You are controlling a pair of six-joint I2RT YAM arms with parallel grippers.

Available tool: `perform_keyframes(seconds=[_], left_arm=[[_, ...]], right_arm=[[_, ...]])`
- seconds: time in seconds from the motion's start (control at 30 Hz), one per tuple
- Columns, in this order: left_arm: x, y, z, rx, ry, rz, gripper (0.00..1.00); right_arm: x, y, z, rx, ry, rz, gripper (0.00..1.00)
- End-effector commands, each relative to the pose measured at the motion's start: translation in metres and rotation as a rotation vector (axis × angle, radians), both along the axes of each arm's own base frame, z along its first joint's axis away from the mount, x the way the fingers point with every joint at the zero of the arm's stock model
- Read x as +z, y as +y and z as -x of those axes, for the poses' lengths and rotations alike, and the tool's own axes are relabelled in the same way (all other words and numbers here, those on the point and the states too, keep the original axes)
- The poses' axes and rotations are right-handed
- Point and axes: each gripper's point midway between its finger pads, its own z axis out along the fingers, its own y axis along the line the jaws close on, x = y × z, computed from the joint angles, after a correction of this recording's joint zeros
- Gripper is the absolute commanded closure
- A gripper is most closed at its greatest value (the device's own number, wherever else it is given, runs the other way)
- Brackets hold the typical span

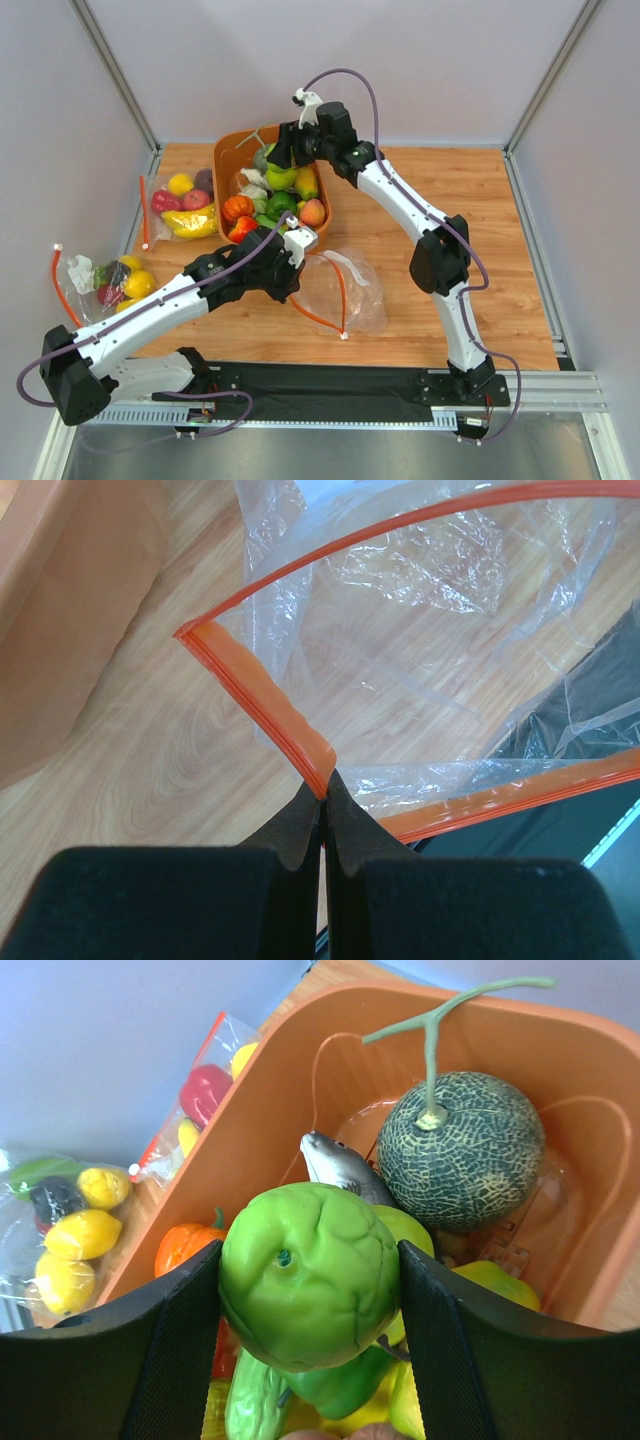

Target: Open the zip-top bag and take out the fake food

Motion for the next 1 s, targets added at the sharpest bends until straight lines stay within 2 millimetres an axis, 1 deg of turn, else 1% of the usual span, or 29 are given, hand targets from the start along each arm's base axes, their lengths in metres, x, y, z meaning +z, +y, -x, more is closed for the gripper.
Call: perform_keyframes(seconds=[0.0,0.1,0.13,0.2,0.3,0.33,0.4,0.43,0.53,0.57,0.6,0.63,0.67,0.7,0.73,0.77,0.8,0.87,0.9,0.93,0.97], left_arm=[[0.018,-0.004,-0.001,-0.024,-0.041,0.039,1.00],[0.018,-0.005,-0.001,-0.024,-0.041,0.041,1.00],[0.019,-0.005,0.000,-0.028,-0.040,0.044,1.00],[0.019,-0.005,0.000,-0.029,-0.040,0.044,1.00],[0.018,-0.005,0.000,-0.029,-0.040,0.042,1.00],[0.019,-0.005,0.000,-0.026,-0.042,0.044,1.00],[0.019,-0.004,-0.001,-0.025,-0.043,0.043,1.00],[0.019,-0.005,0.000,-0.026,-0.044,0.042,1.00],[0.018,-0.004,-0.001,-0.024,-0.042,0.040,1.00],[0.018,-0.004,-0.001,-0.025,-0.045,0.038,1.00],[0.018,-0.004,-0.001,-0.023,-0.045,0.038,1.00],[0.019,-0.004,-0.001,-0.022,-0.047,0.038,1.00],[0.019,-0.003,-0.002,-0.020,-0.046,0.038,1.00],[0.018,-0.004,-0.001,-0.022,-0.046,0.037,1.00],[0.018,-0.003,-0.002,-0.021,-0.046,0.037,1.00],[0.019,-0.004,-0.002,-0.021,-0.049,0.038,1.00],[0.019,-0.003,-0.002,-0.020,-0.049,0.038,1.00],[0.018,-0.003,-0.002,-0.017,-0.048,0.034,1.00],[0.019,-0.003,-0.002,-0.016,-0.050,0.035,1.00],[0.019,-0.002,-0.003,-0.013,-0.052,0.033,1.00],[0.020,-0.002,-0.003,-0.012,-0.054,0.033,0.98]], right_arm=[[0.019,0.015,0.003,0.007,-0.087,0.003,0.58],[0.004,0.023,0.009,0.019,-0.077,0.039,0.39],[-0.001,0.023,0.010,0.020,-0.070,0.047,0.28],[-0.005,0.024,0.011,0.026,-0.066,0.048,0.23],[-0.004,0.026,0.013,0.032,-0.068,0.045,0.14],[0.001,0.025,0.013,0.030,-0.077,0.039,0.10],[0.004,0.025,0.014,0.030,-0.084,0.035,0.08],[0.009,0.025,0.015,0.031,-0.090,0.029,0.07],[0.015,0.022,0.016,0.028,-0.100,0.023,0.06],[0.025,0.020,0.019,0.027,-0.112,0.013,0.06],[0.023,0.018,0.021,0.025,-0.111,0.018,0.06],[0.027,0.016,0.021,0.023,-0.120,0.015,0.06],[0.045,0.012,0.027,0.020,-0.146,-0.002,0.06],[0.041,0.009,0.028,0.015,-0.142,0.011,0.06],[0.048,0.005,0.030,0.005,-0.157,0.011,0.06],[0.050,0.000,0.031,-0.004,-0.160,0.018,0.06],[0.061,-0.008,0.035,-0.025,-0.178,0.022,0.05],[0.064,-0.019,0.040,-0.054,-0.178,0.045,0.05],[0.084,-0.032,0.046,-0.083,-0.210,0.039,0.05],[0.067,-0.040,0.049,-0.098,-0.179,0.071,0.05],[0.072,-0.048,0.055,-0.115,-0.186,0.076,0.05]])
